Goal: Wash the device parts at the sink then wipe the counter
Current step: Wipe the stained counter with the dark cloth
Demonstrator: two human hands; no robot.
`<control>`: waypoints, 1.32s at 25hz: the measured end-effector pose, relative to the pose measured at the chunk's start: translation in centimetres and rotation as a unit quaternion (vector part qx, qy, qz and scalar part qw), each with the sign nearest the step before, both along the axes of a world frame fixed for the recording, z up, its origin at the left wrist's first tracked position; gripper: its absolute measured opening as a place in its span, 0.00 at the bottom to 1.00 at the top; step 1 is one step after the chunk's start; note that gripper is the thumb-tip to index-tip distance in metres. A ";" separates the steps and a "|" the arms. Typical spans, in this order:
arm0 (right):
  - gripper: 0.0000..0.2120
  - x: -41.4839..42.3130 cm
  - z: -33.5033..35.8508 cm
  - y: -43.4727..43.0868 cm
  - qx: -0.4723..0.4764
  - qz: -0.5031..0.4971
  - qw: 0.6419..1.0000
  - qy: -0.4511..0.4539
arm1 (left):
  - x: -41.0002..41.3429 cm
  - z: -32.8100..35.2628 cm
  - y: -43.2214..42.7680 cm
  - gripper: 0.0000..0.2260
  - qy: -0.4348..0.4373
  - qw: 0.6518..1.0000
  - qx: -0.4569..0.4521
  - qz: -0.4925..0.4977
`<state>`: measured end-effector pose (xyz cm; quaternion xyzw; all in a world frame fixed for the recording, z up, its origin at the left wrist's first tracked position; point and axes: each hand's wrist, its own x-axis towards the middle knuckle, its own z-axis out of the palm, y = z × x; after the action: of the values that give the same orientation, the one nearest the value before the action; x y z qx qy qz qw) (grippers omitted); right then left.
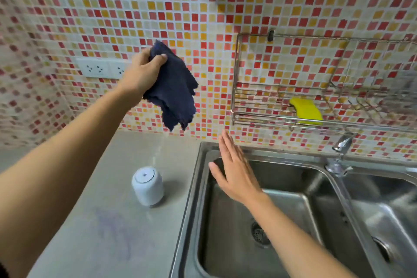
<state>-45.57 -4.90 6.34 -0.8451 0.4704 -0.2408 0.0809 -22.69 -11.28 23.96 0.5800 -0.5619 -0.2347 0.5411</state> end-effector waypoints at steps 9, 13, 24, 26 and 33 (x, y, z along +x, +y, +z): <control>0.29 11.6 -13.6 4.9 0.231 -0.005 0.967 0.103 | 24.0 -14.8 10.0 0.14 -0.338 0.919 0.197 0.054; 0.32 13.4 -16.7 5.9 0.250 -0.094 0.952 0.149 | 27.5 -23.1 17.0 0.16 -0.516 0.796 0.309 -0.068; 0.38 15.1 -19.7 6.6 0.196 -0.198 0.955 0.100 | 26.2 -34.3 18.6 0.32 -0.451 0.824 0.342 0.006; 0.37 15.2 -19.6 6.7 0.198 -0.200 0.954 0.103 | 26.8 -35.9 19.4 0.31 -0.464 0.815 0.347 -0.028; 0.36 15.5 -19.8 6.4 0.193 -0.217 0.951 0.105 | 30.0 -36.3 20.5 0.25 -0.442 0.826 0.348 0.028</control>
<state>-30.10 1.49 -13.50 -0.7111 0.6861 -0.0667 0.1385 7.34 9.20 -12.36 0.7869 -0.6057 -0.1184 0.0035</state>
